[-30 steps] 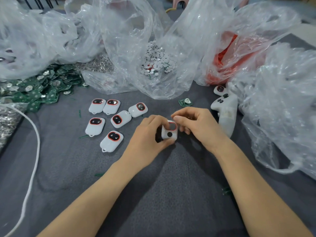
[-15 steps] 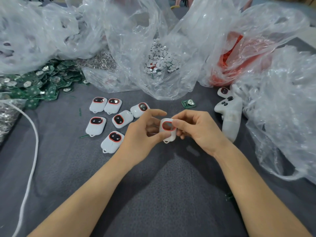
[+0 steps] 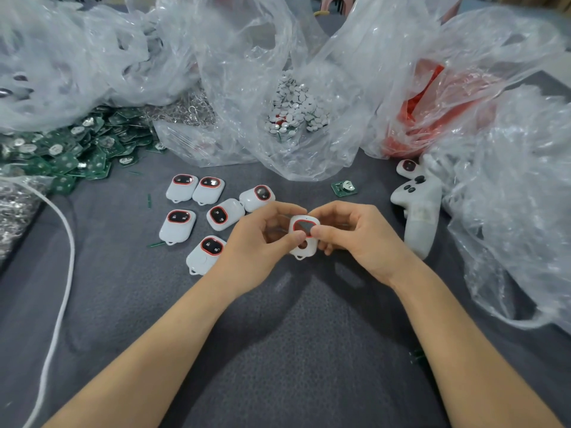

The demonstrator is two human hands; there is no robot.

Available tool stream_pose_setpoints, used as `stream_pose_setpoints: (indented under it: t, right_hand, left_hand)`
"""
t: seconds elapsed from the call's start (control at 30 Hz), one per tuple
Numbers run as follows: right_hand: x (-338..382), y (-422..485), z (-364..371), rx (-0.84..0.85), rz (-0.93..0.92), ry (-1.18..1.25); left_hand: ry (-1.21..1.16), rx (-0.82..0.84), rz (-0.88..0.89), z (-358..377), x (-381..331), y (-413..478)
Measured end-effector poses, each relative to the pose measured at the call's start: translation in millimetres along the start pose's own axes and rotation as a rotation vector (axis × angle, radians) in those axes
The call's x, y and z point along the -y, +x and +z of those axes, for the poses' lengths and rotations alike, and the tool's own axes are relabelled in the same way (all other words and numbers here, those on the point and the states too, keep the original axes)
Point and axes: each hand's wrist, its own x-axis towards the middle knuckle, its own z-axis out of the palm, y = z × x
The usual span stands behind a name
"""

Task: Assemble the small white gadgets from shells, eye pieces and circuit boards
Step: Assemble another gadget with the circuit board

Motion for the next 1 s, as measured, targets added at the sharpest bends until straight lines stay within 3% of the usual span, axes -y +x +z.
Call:
stream_pose_setpoints:
  t: [0.33, 0.47, 0.6, 0.7, 0.8, 1.0]
  right_hand:
    - [-6, 4, 13, -0.126, -0.133, -0.25]
    - [-6, 4, 13, -0.136, -0.146, -0.002]
    - [-6, 2, 16, -0.146, -0.159, 0.077]
    - [-8, 0, 16, -0.232, -0.213, -0.109]
    - [-6, -2, 15, -0.248, -0.245, -0.307]
    - [8, -3, 16, -0.148, -0.112, -0.226]
  left_hand:
    - [0.039, -0.084, -0.001, 5, -3, 3]
    - [-0.113, -0.12, -0.009, 5, -8, 1]
    - [-0.159, -0.093, 0.061, 7, -9, -3]
    - [-0.232, -0.101, 0.011, 6, -5, -2]
    - [-0.467, 0.045, -0.053, 2, -3, -3]
    - [-0.674, 0.055, -0.102, 4, -8, -8]
